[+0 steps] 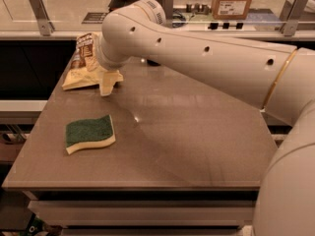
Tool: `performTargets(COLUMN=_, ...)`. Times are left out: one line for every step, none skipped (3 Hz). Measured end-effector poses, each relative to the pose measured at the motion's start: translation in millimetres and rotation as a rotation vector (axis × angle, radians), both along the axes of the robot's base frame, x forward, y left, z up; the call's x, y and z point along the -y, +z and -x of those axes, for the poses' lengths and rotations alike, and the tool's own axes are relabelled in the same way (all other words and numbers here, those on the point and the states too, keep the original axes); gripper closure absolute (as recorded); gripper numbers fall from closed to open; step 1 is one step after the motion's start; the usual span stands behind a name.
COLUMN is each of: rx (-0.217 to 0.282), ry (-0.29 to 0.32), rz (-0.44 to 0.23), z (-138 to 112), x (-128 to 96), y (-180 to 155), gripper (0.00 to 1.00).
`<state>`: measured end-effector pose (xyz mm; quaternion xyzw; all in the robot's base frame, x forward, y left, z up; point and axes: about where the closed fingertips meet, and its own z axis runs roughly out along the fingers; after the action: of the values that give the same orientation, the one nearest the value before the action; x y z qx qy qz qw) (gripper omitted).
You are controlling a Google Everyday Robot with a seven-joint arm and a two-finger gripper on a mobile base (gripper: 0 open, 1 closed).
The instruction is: Pick brown chip bag
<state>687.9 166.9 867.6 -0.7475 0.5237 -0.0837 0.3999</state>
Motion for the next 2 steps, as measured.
performTargets(rx=-0.006, ry=-0.023, rz=0.028, z=-4.2, x=4.6, y=-5.5, gripper=0.0)
performTargets(rx=-0.006, ry=-0.023, rz=0.028, z=-4.3, x=4.6, y=-0.5, gripper=0.0)
